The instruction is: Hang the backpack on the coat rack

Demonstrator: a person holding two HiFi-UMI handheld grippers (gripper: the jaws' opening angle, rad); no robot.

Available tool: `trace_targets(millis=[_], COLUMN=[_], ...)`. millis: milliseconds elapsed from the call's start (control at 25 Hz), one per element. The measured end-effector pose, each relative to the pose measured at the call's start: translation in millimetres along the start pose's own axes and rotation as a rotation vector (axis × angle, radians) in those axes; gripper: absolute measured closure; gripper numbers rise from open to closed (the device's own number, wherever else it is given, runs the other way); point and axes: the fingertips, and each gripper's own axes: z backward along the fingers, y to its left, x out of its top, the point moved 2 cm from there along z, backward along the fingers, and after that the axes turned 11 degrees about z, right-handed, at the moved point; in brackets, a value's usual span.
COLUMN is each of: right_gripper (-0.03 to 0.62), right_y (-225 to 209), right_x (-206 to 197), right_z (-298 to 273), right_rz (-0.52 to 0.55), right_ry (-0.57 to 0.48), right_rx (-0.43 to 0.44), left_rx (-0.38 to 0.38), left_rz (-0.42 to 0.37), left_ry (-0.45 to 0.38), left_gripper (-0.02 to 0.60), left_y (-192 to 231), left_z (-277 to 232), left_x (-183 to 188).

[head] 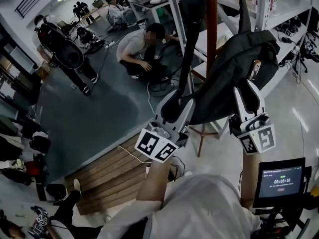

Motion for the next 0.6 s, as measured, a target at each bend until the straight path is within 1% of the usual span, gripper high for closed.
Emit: trace_targets(millis=[80, 200, 400, 600], right_gripper=[0.445, 0.445, 0.445, 0.445], right_y=[2, -3, -7, -6], right_x=[1, -6, -14, -16], right_z=[1, 3, 8, 12], right_rz=[-0.02, -0.006, 0.021, 0.014], right_ry=[-0.006, 0.013, 0.036, 0.043], right_rx=[0.004, -0.003, -0.024, -0.018], left_rx=[-0.002, -0.012, -0.011, -0.007], left_rz=[-0.005, -0.013, -0.018, -0.015], left_ry=[0.016, 0.049, 0.07, 0.088], left_gripper=[0.396, 0.396, 0.396, 0.396], left_y=[-4, -10, -14, -18], left_z=[-2, -6, -6, -5], left_x=[-2, -8, -13, -19])
